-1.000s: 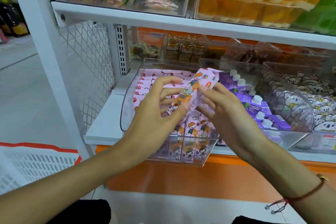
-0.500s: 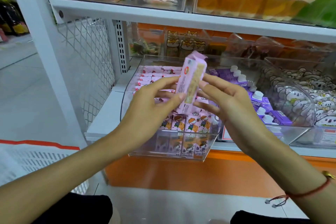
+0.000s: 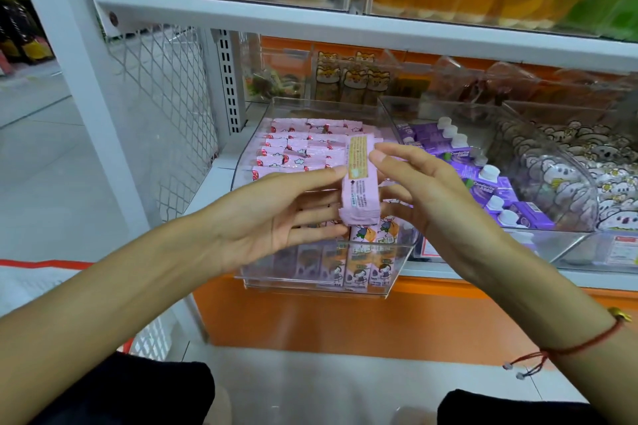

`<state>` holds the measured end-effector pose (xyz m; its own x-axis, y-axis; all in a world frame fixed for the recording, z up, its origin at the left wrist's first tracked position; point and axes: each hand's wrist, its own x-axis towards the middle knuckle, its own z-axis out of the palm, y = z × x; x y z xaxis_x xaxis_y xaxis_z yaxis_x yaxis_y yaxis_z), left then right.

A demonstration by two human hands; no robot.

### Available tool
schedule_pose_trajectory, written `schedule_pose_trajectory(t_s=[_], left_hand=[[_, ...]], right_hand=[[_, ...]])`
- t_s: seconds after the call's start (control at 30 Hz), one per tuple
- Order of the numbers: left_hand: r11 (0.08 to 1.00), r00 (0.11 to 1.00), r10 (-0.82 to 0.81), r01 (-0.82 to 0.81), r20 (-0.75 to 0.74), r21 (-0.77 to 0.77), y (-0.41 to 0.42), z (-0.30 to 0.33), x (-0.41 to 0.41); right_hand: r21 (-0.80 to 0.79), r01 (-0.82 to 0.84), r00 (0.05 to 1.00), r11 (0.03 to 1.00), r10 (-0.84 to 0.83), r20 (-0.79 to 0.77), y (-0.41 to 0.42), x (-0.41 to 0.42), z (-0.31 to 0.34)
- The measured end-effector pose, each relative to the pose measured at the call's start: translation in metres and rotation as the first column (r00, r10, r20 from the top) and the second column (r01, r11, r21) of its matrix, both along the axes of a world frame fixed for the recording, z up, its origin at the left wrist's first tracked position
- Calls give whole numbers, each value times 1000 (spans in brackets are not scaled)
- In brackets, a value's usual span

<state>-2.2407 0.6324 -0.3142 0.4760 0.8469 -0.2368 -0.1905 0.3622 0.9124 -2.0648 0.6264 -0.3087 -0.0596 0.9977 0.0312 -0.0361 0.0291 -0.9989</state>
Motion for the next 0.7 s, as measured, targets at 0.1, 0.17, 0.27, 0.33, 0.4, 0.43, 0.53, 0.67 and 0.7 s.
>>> schedule_pose_trajectory(t_s=[0.1,0.17,0.27,0.33,0.4,0.43,0.53,0.67,0.7], left_hand=[[999,1000,3,-2,-10,52,0,-1,-1],[987,997,35,-22,-76,162,-1,-2,-1],[925,965,167,-83,-202,370,-4,-3,-1],[872,943,242,-109,-228,478,-5,-2,-2],[837,934,266,-102,-237,537,-6,-2,-2],[827,933,268,-95,-241,554,-6,-2,-2],[816,932,269,-86,-244,571,-6,-2,-3],[801,925,299,-111,-234,588,-5,-4,-2],[805,929,311,-144,-202,576,-4,-4,-2]], right_hand=[[141,-14,994,990,-2,112,0,0,-3],[258,-51,974,965,-9,225,-2,1,-4],[363,-174,944,916,50,325,-6,2,-6],[384,-230,935,894,93,343,-7,3,-6],[391,-260,932,883,124,342,-7,5,-7],[394,-266,932,880,130,339,-7,6,-7],[408,-267,934,873,130,332,-7,6,-8],[425,-262,936,866,121,331,-7,3,-8],[428,-261,934,865,114,339,-7,2,-8]])
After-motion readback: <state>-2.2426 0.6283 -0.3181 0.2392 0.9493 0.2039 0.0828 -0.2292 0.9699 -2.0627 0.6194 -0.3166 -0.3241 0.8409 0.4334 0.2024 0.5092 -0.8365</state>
